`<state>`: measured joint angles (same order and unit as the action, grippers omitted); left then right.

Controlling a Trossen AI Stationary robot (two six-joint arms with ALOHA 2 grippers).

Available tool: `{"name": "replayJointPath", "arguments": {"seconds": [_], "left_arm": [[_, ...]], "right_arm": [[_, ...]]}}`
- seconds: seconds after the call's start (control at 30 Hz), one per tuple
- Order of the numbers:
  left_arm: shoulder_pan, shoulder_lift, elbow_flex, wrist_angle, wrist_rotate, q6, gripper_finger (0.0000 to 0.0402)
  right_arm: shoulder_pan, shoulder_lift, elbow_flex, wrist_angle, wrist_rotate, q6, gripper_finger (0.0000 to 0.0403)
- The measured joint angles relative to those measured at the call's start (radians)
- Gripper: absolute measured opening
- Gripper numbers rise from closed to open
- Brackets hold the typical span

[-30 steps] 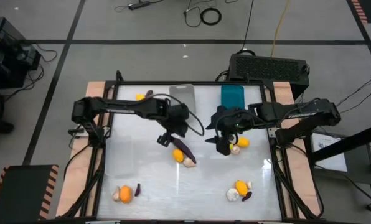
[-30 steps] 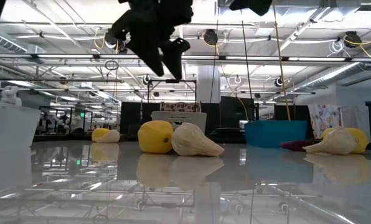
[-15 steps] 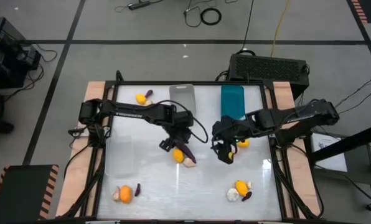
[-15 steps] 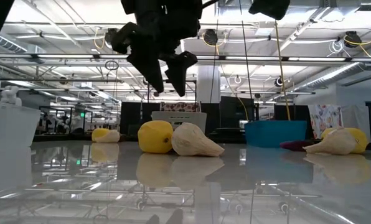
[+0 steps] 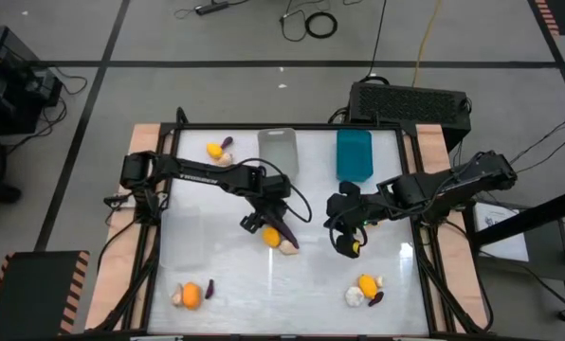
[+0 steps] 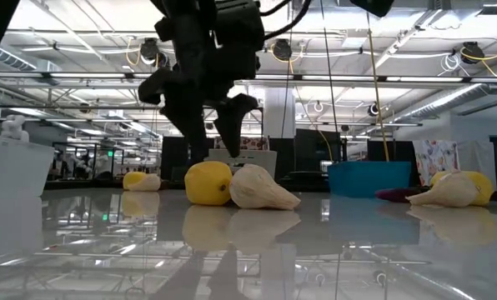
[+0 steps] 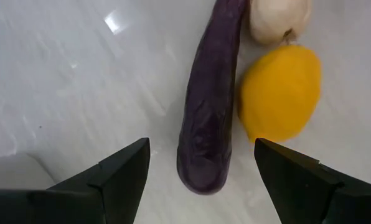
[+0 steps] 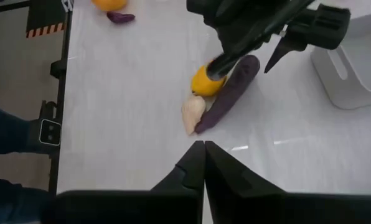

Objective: Sort produce into baskets
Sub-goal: Put the purple eggplant into the transparent bin

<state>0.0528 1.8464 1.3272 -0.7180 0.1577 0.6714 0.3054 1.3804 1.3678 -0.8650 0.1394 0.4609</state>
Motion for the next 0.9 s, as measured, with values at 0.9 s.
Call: {"name": "replayJointPath", "arguments": {"seconds": [0.9], "left_arm": [[0.002,0.052,-0.059,0.091,-0.043,0.023,0.0184]], "right_arm": [[-0.009,0.0,0.0,-0.006,0.048,-0.009,0.0]]}}
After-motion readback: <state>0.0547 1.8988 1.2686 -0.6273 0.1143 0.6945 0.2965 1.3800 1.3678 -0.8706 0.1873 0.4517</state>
